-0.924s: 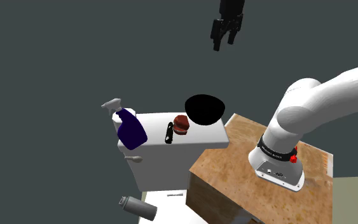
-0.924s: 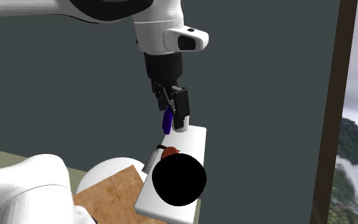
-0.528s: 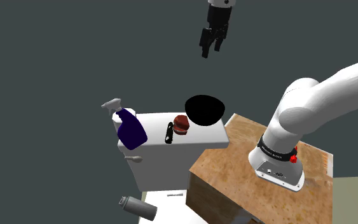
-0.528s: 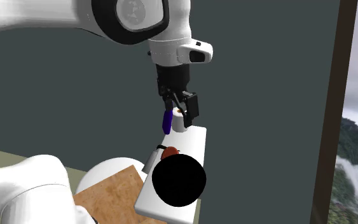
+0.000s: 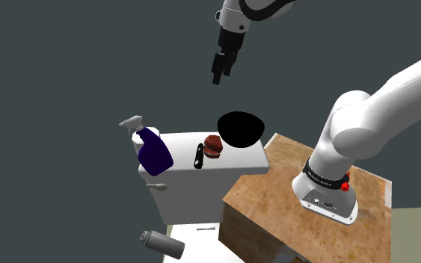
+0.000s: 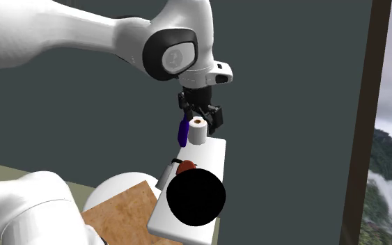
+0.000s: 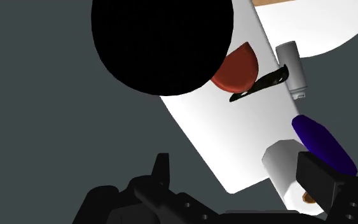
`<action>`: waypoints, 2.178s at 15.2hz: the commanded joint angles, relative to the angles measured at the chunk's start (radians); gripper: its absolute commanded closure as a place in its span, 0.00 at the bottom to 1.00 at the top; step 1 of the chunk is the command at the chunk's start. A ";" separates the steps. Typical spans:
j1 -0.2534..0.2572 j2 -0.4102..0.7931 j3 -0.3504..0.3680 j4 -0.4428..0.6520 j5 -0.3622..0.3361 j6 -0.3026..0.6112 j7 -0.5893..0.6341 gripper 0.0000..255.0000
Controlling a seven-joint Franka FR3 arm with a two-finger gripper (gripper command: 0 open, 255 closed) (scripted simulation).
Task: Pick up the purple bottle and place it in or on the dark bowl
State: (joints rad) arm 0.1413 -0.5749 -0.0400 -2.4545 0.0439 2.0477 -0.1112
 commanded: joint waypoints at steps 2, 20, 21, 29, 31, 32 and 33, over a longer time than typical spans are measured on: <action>0.049 0.074 -0.004 0.000 0.040 0.107 -0.067 0.00; 0.339 0.532 0.007 0.178 0.442 0.532 -0.631 0.00; 0.350 0.556 0.013 0.195 0.470 0.544 -0.669 0.00; 0.368 0.661 0.035 0.230 0.538 0.618 -0.730 0.00; 0.368 0.669 0.037 0.233 0.543 0.624 -0.733 0.00; 0.368 0.669 0.037 0.233 0.543 0.624 -0.733 0.00; 0.368 0.669 0.037 0.233 0.543 0.624 -0.733 0.00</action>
State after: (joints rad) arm 0.5095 0.0920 -0.0032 -2.2226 0.5854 2.6700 -0.8435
